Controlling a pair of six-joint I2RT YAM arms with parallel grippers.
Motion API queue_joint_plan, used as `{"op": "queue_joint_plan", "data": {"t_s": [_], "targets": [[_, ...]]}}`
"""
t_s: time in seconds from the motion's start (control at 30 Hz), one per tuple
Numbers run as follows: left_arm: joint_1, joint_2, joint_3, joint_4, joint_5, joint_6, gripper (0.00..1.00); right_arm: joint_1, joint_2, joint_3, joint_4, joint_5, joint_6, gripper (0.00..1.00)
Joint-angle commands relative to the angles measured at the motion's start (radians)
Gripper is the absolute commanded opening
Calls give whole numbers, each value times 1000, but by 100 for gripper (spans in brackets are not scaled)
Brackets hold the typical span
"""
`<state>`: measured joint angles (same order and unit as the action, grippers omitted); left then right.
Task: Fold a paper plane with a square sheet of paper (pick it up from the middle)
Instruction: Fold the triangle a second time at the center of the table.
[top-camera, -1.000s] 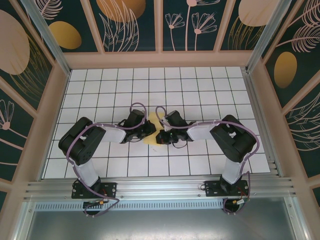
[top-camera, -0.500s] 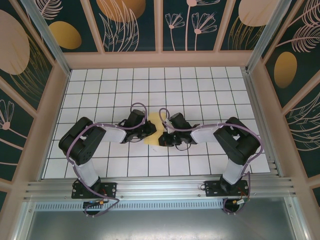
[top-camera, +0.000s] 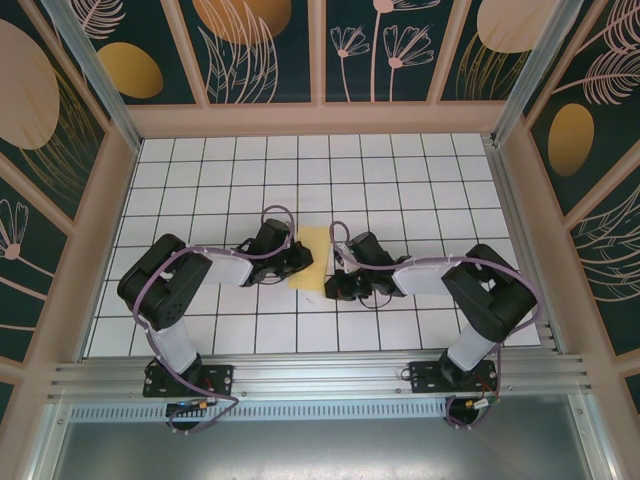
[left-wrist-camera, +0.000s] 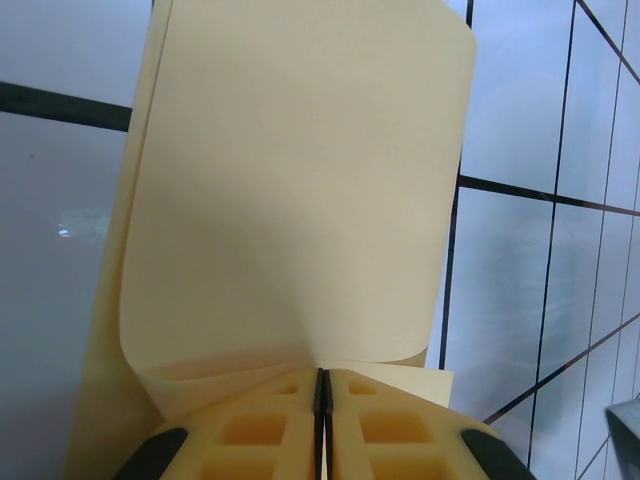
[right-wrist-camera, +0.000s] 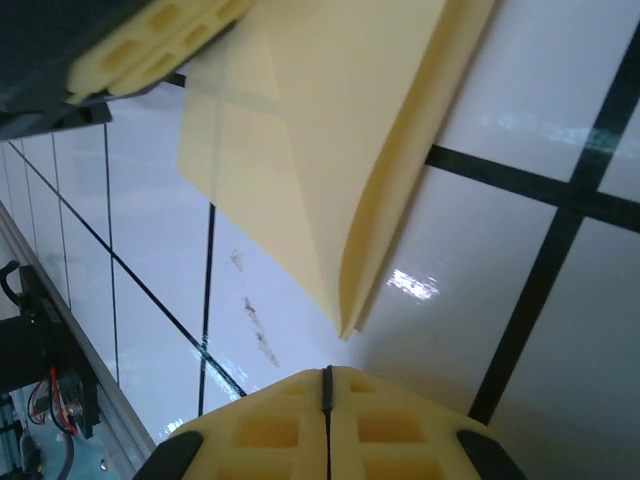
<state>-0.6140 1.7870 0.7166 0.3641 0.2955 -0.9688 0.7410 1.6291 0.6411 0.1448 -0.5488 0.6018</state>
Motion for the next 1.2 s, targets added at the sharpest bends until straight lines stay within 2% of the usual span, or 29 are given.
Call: {"op": "queue_joint_plan", "data": {"t_s": [0.0,0.47,0.77,1.17], "targets": [[3,26,1,-84,-24,28,12,-2,-47,61,-16,1,12,9],[3,1,10,-79,-1,30,13,-17,169,130,-18,56,32,7],[4,-137,45,-127,17,46,21,-20,191,90,-5,82,61,2],[2,-136,-83,70,126,-89,16,-19,184,91,1,83,64,2]]}}
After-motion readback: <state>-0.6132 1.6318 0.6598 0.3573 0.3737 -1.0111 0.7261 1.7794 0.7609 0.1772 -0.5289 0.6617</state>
